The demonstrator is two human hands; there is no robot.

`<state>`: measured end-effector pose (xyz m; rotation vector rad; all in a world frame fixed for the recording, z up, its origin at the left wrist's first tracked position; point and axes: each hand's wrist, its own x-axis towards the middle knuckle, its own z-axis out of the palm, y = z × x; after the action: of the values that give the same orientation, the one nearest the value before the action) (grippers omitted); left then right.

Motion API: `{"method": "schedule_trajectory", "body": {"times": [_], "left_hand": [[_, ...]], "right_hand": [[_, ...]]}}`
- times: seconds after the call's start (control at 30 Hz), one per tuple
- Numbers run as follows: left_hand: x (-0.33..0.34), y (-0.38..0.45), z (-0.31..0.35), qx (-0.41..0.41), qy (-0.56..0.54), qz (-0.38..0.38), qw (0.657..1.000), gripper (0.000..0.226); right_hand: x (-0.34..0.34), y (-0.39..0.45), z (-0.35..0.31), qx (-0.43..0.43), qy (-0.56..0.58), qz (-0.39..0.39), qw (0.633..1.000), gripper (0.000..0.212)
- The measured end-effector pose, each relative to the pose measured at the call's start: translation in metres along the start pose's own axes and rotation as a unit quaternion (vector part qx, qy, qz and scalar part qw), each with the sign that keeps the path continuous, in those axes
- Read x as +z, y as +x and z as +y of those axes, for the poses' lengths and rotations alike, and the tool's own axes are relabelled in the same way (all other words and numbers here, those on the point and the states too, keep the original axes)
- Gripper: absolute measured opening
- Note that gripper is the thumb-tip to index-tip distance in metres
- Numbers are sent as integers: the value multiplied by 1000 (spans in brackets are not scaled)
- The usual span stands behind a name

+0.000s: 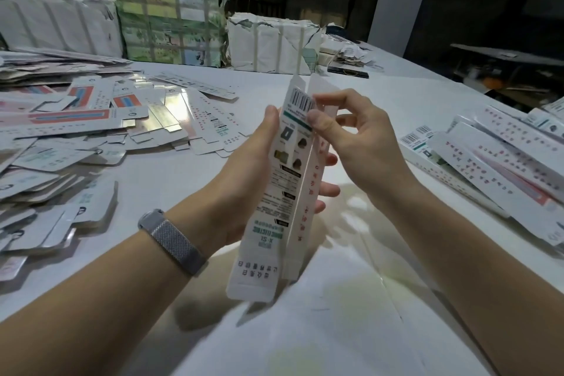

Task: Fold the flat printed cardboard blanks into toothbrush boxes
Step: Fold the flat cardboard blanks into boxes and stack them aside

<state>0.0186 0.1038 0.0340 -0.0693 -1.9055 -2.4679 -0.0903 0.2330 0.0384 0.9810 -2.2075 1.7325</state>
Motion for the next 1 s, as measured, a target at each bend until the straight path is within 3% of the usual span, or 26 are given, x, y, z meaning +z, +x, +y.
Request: {"method": "schedule_trajectory", "body": {"times": [0.07, 0.13, 0.2, 0.3, 0.37, 0.47, 0.5, 0.57, 0.63, 0.8, 0.9, 1.0], "left_hand": [[10, 7, 5, 7, 49, 30, 998, 50], [9, 15, 4, 60, 110, 4, 992, 45], [7, 23, -1, 116, 70, -15, 991, 46], [13, 20, -7, 93, 93, 15, 991, 50], [8, 16, -10, 108, 105, 95, 984, 48], [8, 21, -8, 69, 38, 49, 996, 34], [9, 18, -7, 41, 84, 62, 994, 32], [12, 13, -5, 4, 179, 19, 984, 32], [16, 10, -6, -3, 102, 50, 994, 36], [14, 16, -11, 56, 48, 87, 993, 37], [12, 15, -12, 69, -16, 93, 993, 37], [10, 14, -10, 52, -93, 77, 991, 36]], "right_hand": [[-2, 2, -2, 5, -6, 1, 1000, 13], [-4, 3, -6, 9, -16, 0, 1000, 20], [-8, 5, -8, 18, -49, -9, 999, 25], [-16, 9, -11, 51, -56, -51, 996, 27], [-20, 10, -13, 72, -37, -77, 994, 27], [-25, 12, -18, 92, -26, -100, 990, 27], [-27, 12, -19, 97, -23, -102, 990, 28], [-29, 12, -21, 98, -18, -103, 990, 28], [-30, 10, -22, 88, -5, -94, 992, 26], [-13, 3, -17, 49, 70, -37, 996, 6], [-3, -1, -13, 72, 129, -42, 988, 28], [4, -5, -11, 77, 148, -63, 984, 32]]}}
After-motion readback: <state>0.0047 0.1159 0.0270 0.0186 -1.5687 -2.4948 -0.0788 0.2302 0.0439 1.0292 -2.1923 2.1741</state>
